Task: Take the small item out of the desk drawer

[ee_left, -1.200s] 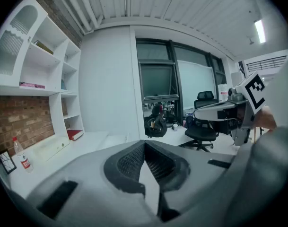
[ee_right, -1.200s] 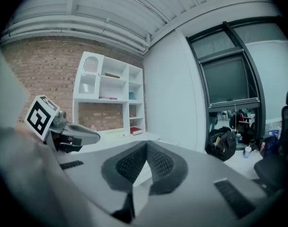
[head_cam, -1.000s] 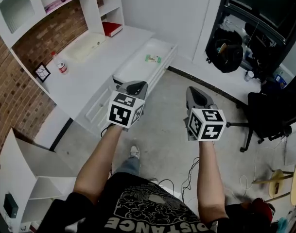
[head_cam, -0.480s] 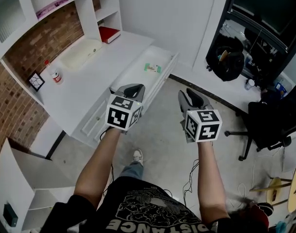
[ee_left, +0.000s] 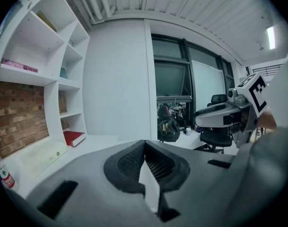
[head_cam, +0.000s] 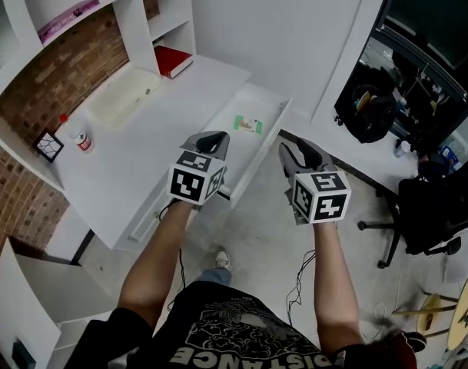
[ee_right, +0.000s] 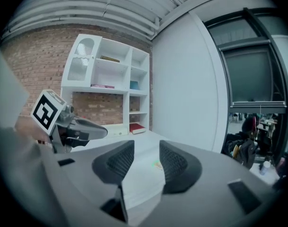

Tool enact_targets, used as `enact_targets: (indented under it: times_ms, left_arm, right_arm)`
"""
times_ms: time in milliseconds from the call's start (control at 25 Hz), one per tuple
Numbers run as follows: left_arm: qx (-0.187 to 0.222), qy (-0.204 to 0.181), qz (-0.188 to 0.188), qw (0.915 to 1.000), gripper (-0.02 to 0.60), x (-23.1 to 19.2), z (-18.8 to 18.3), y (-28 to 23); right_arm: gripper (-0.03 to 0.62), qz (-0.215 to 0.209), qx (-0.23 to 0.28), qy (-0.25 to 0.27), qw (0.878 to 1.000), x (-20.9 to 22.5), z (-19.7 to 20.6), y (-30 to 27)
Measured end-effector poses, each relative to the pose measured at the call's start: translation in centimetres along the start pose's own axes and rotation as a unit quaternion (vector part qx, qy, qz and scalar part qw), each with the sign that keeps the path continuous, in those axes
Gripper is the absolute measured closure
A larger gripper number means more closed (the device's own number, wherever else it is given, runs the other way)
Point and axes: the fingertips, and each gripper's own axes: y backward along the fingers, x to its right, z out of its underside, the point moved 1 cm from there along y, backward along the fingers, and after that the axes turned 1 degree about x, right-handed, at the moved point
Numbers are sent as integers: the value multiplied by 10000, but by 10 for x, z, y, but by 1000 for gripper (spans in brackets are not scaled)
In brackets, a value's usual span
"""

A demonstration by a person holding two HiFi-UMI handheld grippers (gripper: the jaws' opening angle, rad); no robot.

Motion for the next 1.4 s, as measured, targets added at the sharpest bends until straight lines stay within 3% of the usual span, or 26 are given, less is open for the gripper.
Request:
enact_targets:
  times_ms: [600,1160,1400]
  left_arm:
    - [-118,132,59,9998,574,-94,-2,-76]
    - [-170,325,104,9993,574,-132,15,-122]
    - [-175,348,42,9992,574,-140,28,-142]
  right_arm:
    - [356,-110,-317,77,9994,14,-17,-122]
    - [276,-269,-780,308,9961,22,-9,-189]
    - [238,-553,-934,361,9934,25,6,-219]
